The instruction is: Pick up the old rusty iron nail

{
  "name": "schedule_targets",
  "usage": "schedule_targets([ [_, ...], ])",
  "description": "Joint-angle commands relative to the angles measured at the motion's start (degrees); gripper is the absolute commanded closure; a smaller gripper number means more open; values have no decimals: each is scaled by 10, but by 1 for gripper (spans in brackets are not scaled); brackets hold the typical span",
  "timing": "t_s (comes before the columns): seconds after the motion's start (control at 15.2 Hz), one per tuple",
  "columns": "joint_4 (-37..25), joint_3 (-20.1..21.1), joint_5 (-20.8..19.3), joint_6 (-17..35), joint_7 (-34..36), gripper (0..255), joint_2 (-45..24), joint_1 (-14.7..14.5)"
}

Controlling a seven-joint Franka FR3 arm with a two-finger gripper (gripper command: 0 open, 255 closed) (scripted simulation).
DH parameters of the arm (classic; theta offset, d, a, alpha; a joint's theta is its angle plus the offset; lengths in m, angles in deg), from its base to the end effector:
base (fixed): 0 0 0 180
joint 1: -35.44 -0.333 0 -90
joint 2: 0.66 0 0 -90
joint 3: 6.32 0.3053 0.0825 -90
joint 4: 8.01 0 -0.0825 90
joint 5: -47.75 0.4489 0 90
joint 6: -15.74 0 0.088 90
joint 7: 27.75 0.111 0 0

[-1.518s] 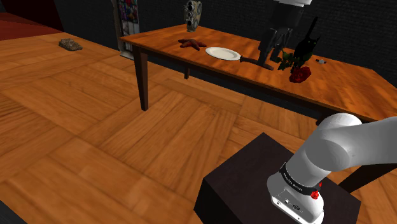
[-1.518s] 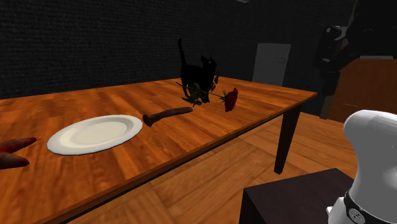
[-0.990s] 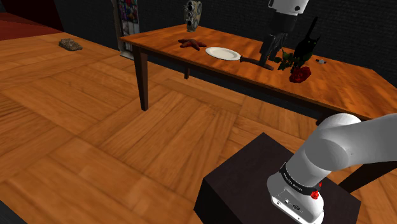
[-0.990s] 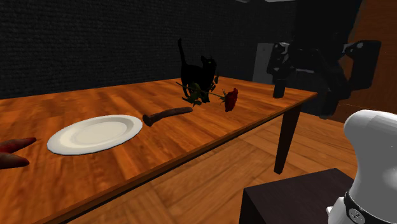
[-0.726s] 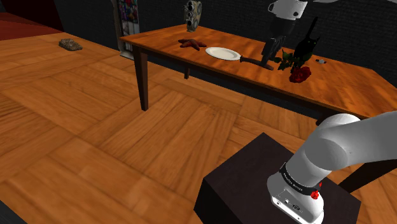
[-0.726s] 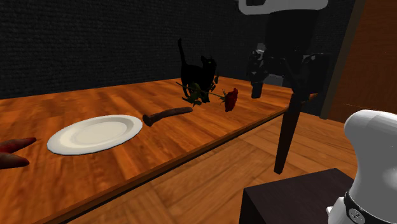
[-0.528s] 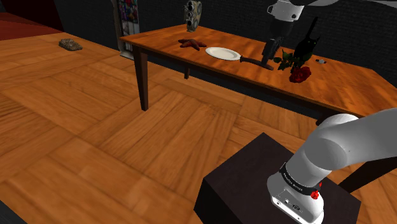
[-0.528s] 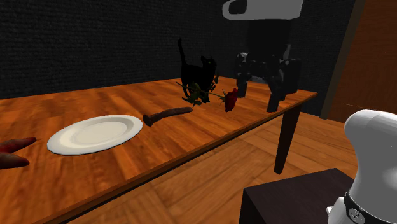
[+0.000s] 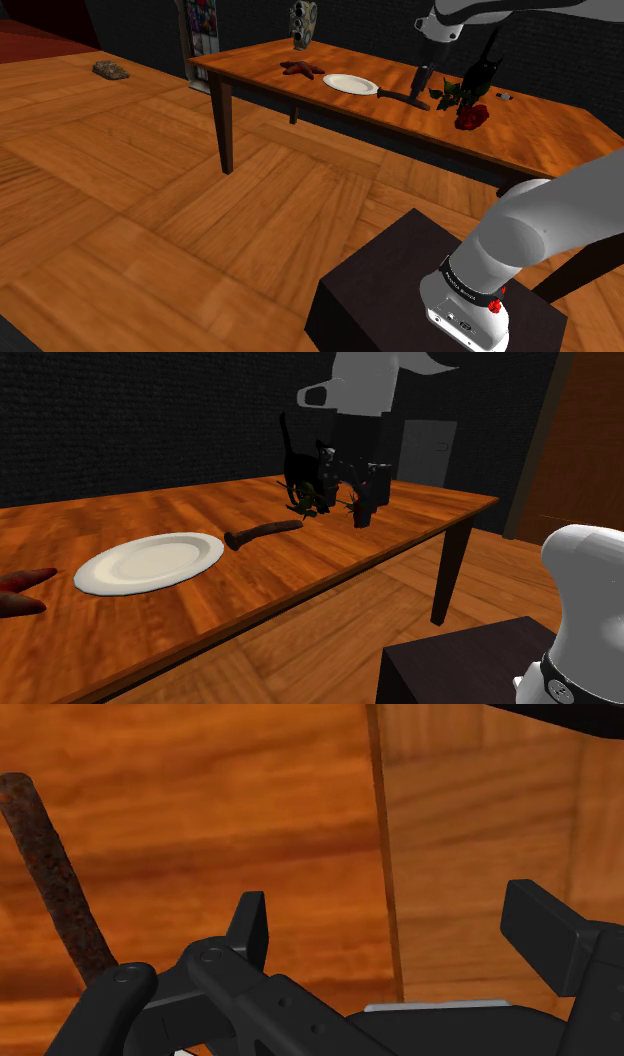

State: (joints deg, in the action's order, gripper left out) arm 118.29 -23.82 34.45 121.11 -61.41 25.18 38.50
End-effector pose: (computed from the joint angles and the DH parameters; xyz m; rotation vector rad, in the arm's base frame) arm 0.4573 -0.2045 0.5292 2.9900 0.4626 0.0322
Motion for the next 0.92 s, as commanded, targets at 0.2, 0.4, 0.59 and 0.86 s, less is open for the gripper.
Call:
schedule_targets([
  [0.2,-61,-47,2,53,-80,0,-92,-1],
  [0.4,-105,-72,16,79,-130,0,-151,-1],
  [0.59,-157,-93,40,100,-182,0,-214,3],
  [0.86,-238,-111,85,117,-253,0,-304,17],
])
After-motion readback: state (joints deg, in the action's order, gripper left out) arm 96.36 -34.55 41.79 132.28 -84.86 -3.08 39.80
